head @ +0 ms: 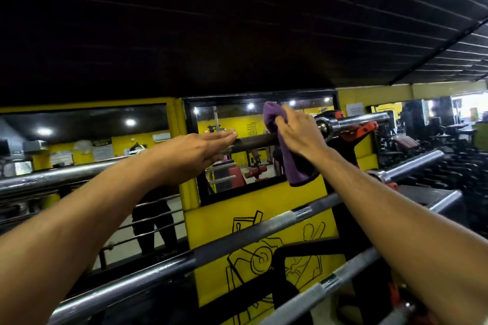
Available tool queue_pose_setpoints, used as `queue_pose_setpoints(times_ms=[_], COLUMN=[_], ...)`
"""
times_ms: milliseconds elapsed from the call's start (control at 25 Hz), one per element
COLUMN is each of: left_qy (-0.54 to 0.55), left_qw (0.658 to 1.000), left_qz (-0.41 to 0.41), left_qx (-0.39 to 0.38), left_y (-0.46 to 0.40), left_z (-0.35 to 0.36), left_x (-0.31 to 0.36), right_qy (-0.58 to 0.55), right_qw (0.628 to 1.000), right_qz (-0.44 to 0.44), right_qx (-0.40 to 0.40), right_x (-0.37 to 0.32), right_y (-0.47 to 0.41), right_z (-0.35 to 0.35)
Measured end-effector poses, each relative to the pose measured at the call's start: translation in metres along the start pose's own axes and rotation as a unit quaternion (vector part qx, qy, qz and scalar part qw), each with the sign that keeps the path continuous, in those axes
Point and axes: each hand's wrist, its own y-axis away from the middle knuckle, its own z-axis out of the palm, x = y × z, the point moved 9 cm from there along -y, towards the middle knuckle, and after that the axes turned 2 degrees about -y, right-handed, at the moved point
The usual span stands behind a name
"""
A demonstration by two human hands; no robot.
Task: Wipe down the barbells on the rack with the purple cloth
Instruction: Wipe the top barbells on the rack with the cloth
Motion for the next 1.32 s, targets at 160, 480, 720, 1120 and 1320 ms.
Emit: queue_pose_setpoints(times_ms=[160,480,720,1120,1320], left_qy=[-0.043,-0.052,-0.055,-0.060,-0.054], left_qw=[0.998,0.997,0.998,0.998,0.998], left_qz=[0.042,0.024,0.008,-0.004,-0.004], left_qx=[0.019,0.046,0.033,0.037,0.030], left_y=[0.061,0.121,0.118,0.117,0.116], left_z=[-0.014,-0.021,-0.020,-0.019,-0.020], left_x=[-0.034,-0.071,-0.068,-0.074,-0.071], right_qy=[0.043,0.041,0.041,0.005,-0.103], right_qw=[0.998,0.993,0.996,0.999,0.992], right_qz=[-0.029,-0.110,0.061,0.046,-0.050], right_qx=[-0.030,0.004,0.040,0.017,0.050], right_x=[-0.049,-0.125,-0.033,-0.063,-0.115], right_y=[0.000,0.032,0.015,0.024,0.068], right_z=[0.022,0.055,0.029,0.033,0.039])
